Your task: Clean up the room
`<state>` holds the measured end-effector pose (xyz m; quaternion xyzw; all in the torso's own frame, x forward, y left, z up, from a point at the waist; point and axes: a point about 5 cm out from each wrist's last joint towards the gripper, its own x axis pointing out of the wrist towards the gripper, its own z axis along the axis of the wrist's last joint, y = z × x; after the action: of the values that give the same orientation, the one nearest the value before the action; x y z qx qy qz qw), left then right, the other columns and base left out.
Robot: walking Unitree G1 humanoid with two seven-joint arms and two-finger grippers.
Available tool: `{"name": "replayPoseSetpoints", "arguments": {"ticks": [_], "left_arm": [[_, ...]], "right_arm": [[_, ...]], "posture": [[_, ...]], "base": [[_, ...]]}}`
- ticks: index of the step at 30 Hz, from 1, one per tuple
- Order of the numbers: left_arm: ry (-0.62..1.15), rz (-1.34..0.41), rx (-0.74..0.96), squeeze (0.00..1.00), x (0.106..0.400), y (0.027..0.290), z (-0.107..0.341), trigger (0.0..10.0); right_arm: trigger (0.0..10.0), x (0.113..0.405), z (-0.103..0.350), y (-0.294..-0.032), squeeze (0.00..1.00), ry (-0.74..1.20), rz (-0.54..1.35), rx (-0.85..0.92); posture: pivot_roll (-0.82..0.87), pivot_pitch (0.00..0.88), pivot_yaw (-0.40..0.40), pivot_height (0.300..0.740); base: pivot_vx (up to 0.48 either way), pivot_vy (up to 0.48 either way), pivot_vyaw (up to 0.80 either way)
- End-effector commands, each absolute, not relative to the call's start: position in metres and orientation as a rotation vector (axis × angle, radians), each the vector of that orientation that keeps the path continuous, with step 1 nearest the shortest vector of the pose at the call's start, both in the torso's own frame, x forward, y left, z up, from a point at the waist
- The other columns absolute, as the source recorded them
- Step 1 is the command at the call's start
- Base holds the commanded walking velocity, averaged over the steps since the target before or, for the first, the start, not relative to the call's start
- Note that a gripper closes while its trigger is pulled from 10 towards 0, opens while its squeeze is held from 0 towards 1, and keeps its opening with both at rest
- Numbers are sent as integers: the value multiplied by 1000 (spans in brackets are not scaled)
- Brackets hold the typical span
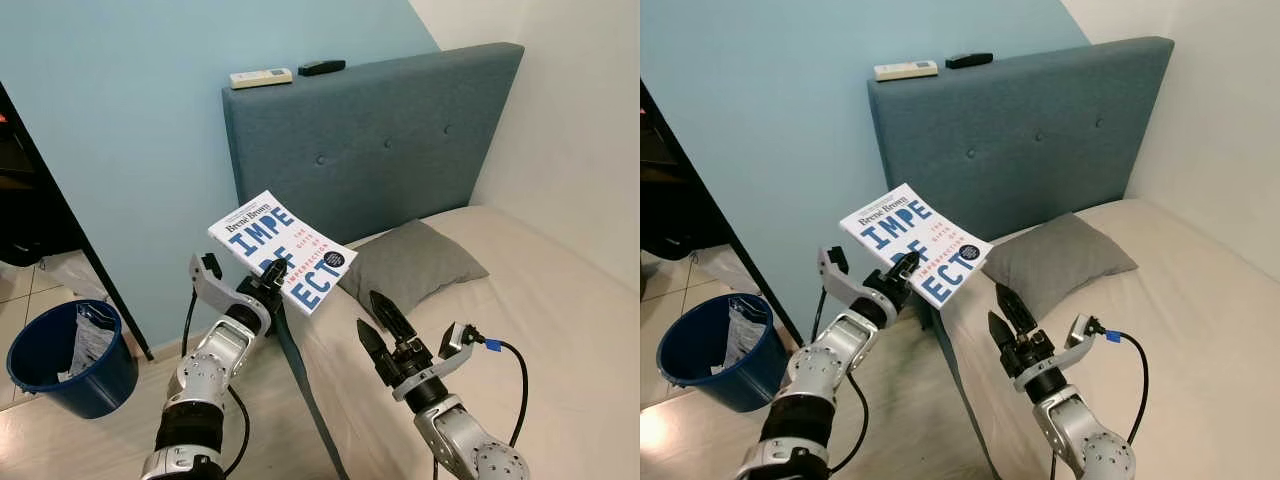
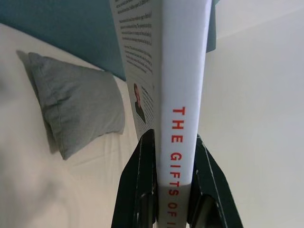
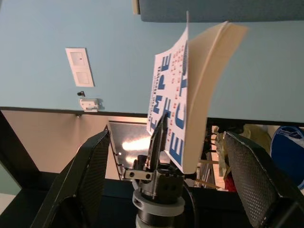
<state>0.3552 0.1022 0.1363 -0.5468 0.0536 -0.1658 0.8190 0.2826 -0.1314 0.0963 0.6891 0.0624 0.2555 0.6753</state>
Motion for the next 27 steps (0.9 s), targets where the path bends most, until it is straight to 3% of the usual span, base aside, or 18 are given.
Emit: {"name": "replayPoseSetpoints", "arguments": {"ticks": [1,27], "left_arm": [[95,-413,-1177,0,359,89,148,10000],[149,-544,-1207,0,349,75,147,10000]], "right_arm": [[10000,281,101,-130,0,107,599,1576],[10000,311,110,-103,0,158,597,1579]], "posture": [[19,94,46,740],[27,100,44,740]], "base": [[0,0,0],[0,0,0]]}}
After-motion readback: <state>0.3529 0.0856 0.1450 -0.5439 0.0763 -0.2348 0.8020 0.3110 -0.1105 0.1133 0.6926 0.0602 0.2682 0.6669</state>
